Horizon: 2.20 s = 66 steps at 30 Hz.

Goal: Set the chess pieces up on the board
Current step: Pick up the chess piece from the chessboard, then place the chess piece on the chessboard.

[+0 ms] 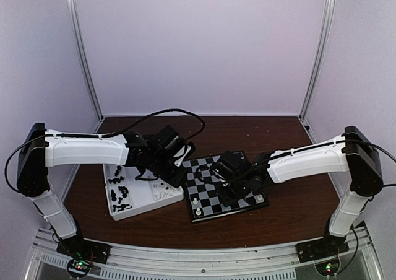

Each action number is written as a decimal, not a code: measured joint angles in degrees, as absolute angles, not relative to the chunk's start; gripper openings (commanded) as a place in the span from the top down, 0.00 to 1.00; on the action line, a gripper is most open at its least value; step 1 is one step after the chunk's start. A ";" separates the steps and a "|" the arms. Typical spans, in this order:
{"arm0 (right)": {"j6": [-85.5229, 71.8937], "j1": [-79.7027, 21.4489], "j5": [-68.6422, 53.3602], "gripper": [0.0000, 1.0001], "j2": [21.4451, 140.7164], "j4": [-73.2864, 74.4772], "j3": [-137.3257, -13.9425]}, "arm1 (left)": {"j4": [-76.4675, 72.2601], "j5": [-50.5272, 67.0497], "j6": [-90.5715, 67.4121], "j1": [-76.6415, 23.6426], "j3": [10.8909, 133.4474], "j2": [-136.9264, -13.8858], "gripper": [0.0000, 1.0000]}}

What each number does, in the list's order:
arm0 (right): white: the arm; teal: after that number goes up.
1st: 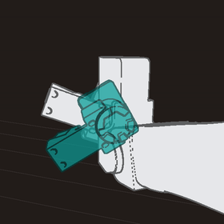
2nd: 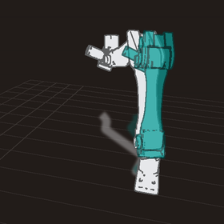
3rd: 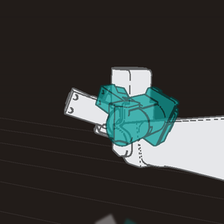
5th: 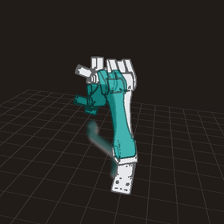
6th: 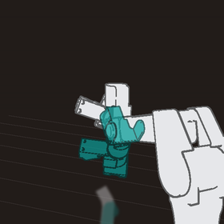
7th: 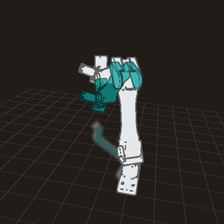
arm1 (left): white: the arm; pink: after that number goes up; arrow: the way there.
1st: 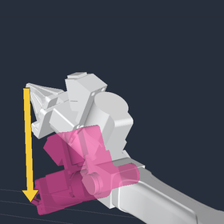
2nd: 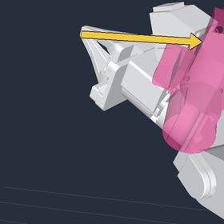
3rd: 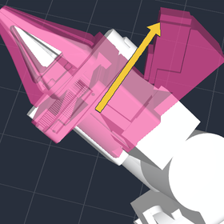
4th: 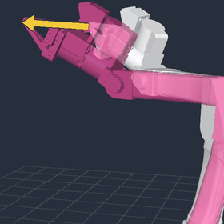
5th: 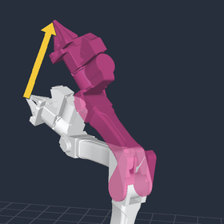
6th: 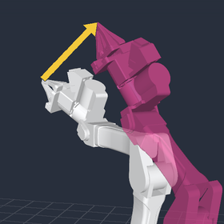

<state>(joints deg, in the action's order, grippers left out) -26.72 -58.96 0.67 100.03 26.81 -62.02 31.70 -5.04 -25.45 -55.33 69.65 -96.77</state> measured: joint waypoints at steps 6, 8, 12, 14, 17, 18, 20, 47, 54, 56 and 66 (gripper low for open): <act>-26.94 -58.94 1.96 0.92 99.39 26.83 -62.00 | 31.70 -4.82 -25.47 -55.33 69.65 -96.88 0.67; -27.16 -58.78 2.31 0.92 98.52 26.81 -61.91 | 31.70 -4.67 -25.45 -55.33 69.67 -96.88 0.67; -27.51 -57.93 2.85 0.92 95.83 26.79 -61.28 | 31.62 -4.23 -25.45 -55.33 69.97 -97.14 0.67; -27.73 -57.10 3.01 0.93 94.48 26.79 -60.60 | 31.59 -3.97 -25.43 -55.33 70.06 -97.30 0.67; -28.27 -55.59 3.22 0.93 92.64 26.83 -59.24 | 31.57 -3.68 -25.43 -55.33 70.37 -97.69 0.67; -28.47 -55.05 3.29 0.93 92.03 26.83 -58.72 | 31.59 -3.60 -25.43 -55.33 70.50 -97.82 0.67; -28.73 -53.87 3.36 0.93 90.96 27.03 -57.65 | 31.57 -3.38 -25.45 -55.33 70.72 -97.91 0.67; -28.08 -43.77 1.93 0.93 85.36 31.66 -51.68 | 31.53 -1.45 -25.45 -55.33 70.81 -97.95 0.67; -27.09 -42.81 1.41 0.92 85.36 32.45 -50.94 | 31.51 -1.19 -25.45 -55.33 70.81 -98.04 0.67; -26.92 -42.59 1.26 0.92 85.38 32.40 -50.94 | 31.51 -1.13 -25.45 -55.33 70.83 -98.19 0.67; -26.46 -42.22 0.14 0.91 86.74 32.38 -50.92 | 31.48 -0.80 -25.45 -55.33 70.83 -98.50 0.67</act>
<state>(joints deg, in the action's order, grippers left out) -26.46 -42.22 0.14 86.74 32.38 -50.92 31.48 -0.80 -25.45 -55.33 70.83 -98.50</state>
